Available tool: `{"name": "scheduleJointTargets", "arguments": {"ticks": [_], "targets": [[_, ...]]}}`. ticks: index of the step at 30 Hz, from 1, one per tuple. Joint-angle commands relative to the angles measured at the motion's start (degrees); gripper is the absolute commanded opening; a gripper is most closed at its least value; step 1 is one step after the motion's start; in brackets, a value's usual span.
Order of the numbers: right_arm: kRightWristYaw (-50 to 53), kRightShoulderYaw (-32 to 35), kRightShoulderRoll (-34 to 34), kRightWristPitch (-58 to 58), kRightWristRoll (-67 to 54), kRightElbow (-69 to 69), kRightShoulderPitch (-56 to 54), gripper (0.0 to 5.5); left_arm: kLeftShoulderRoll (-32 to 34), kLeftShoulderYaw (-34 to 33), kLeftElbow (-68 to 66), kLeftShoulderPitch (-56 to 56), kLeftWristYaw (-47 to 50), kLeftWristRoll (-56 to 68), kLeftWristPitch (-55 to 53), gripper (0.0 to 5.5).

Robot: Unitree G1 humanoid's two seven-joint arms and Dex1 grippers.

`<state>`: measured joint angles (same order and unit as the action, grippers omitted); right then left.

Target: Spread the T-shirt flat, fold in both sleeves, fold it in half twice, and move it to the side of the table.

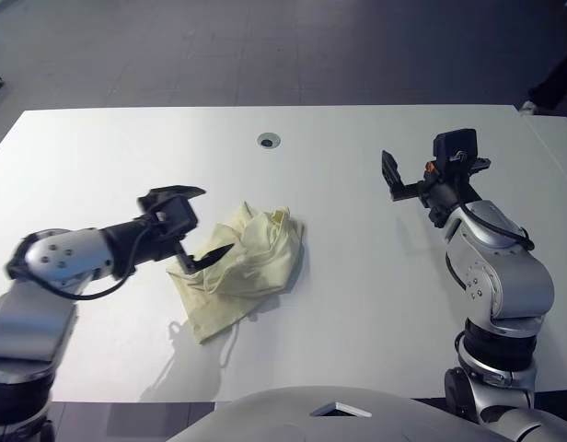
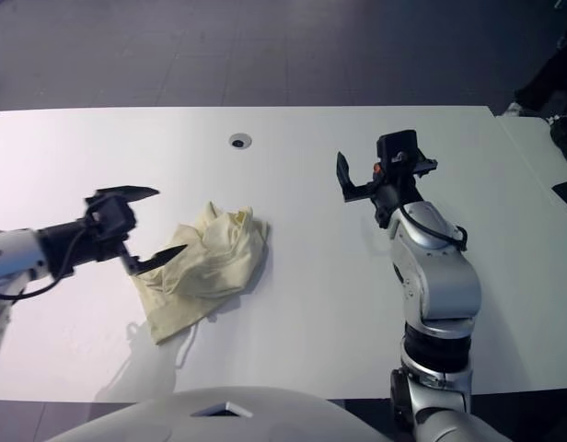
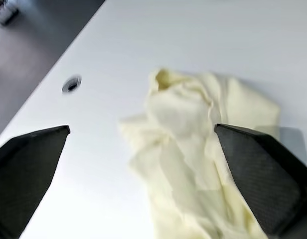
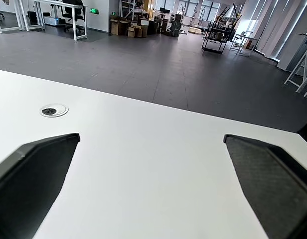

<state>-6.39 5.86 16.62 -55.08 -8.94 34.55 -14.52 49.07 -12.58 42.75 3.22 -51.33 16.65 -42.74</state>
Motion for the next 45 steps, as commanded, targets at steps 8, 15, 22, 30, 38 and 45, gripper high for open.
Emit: {"name": "scheduleJointTargets", "arguments": {"ticks": [8,15,22,30,38,45], "targets": [[2.4,1.0,-2.2,-1.7,0.1,3.0,2.2,5.37,-1.2,12.3,2.8,1.9,6.8,4.0,-8.8,5.4],[2.5,0.9,-1.8,-1.8,0.3,2.5,1.5,5.4,-3.4,17.0,0.1,1.9,11.3,1.9,-7.4,5.21],[2.5,0.3,-1.9,-1.4,0.7,2.2,1.4,5.4,-3.3,19.0,-1.3,1.3,12.6,1.7,-6.7,3.92],[2.0,0.1,-1.6,-1.1,0.9,1.4,0.5,5.4,-2.5,21.1,-2.3,1.1,13.6,-0.4,-6.1,2.54],[1.9,0.1,-1.7,-0.6,1.1,1.2,0.4,5.4,-2.5,22.1,-2.5,0.2,13.5,-1.2,-6.0,1.16],[0.5,-0.5,-0.7,0.2,1.0,-0.1,0.5,5.4,-0.8,21.8,-1.3,-1.6,11.9,-1.0,-5.7,0.02]]}}
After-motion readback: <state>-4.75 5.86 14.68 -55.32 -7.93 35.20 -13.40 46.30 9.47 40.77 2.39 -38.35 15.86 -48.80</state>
